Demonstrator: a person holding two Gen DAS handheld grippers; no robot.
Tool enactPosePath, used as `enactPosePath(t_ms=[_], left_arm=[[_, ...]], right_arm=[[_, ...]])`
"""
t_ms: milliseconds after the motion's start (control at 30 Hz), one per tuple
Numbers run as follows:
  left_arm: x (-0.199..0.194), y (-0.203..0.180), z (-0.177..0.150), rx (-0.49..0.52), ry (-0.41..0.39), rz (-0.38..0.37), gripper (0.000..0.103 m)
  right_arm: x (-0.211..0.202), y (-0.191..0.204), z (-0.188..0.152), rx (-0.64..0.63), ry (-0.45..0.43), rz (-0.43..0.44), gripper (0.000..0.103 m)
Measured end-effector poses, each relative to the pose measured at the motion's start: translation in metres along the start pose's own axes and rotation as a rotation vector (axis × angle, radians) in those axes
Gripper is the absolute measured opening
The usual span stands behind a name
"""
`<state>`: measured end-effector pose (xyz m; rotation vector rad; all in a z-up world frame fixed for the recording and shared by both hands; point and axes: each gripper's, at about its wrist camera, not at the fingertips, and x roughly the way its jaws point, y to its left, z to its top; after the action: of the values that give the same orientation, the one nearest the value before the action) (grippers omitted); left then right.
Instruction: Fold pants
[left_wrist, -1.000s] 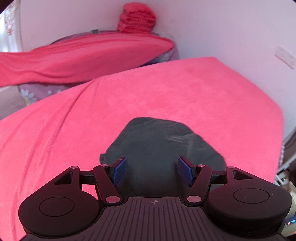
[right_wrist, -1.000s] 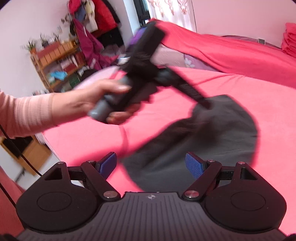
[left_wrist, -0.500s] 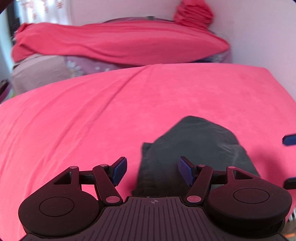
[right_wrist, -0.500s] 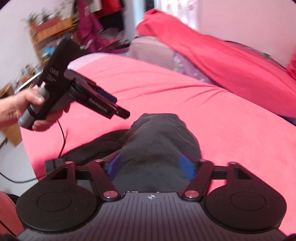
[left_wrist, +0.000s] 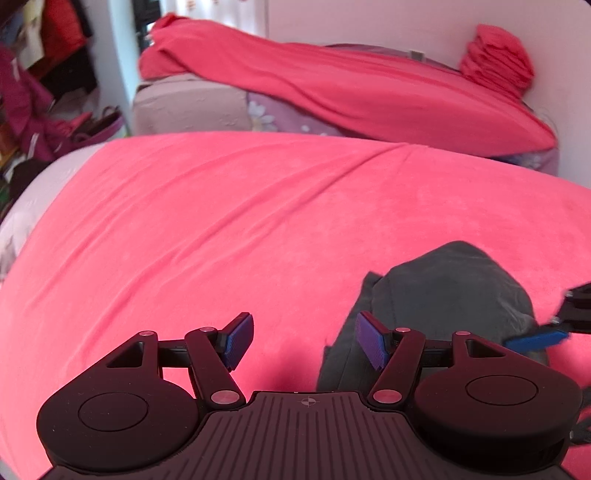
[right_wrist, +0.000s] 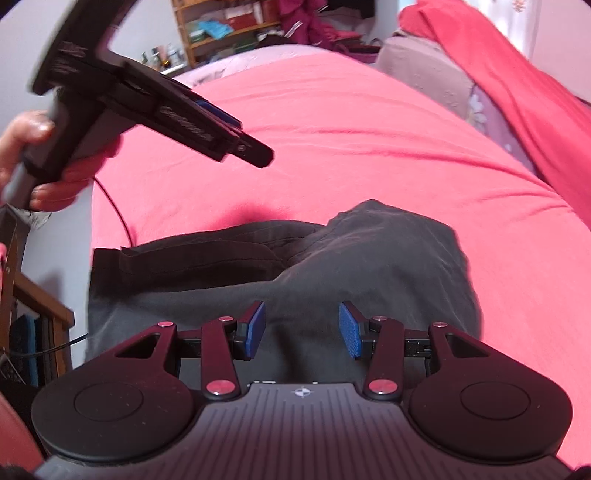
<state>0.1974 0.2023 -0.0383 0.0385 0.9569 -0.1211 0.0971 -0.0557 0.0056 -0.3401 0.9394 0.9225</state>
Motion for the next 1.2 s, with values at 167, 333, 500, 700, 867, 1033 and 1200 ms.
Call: enactPosePath(t_ms=[167, 333, 500, 700, 867, 1033, 1200], left_arm=[[0.000, 0.009, -0.011, -0.031, 0.018, 0.039, 0.103], [-0.003, 0.015, -0.019, -0.064, 0.032, 0.063, 0.103], [-0.011, 0.017, -0.026, -0.104, 0.037, 0.093, 0.103], [-0.027, 0.005, -0.062, -0.154, 0.046, 0.142, 0.103], [-0.033, 0.014, -0.090, -0.282, 0.084, 0.148, 0.103], [-0.051, 0.023, -0.107, -0.387, 0.085, 0.125, 0.103], [-0.043, 0.022, -0.117, -0.451, 0.105, 0.089, 0.103]], right_arm=[[0.034, -0.011, 0.021, 0.005, -0.020, -0.004, 0.050], [0.036, -0.026, 0.047, 0.093, -0.125, -0.060, 0.051], [0.012, -0.045, 0.052, 0.052, -0.156, -0.072, 0.060], [0.006, -0.093, 0.041, 0.106, -0.055, -0.014, 0.077], [0.031, -0.121, 0.041, 0.208, 0.056, 0.081, 0.077], [0.057, -0.142, 0.061, 0.272, 0.101, 0.131, 0.077], [0.087, -0.155, 0.073, 0.321, 0.186, 0.194, 0.076]])
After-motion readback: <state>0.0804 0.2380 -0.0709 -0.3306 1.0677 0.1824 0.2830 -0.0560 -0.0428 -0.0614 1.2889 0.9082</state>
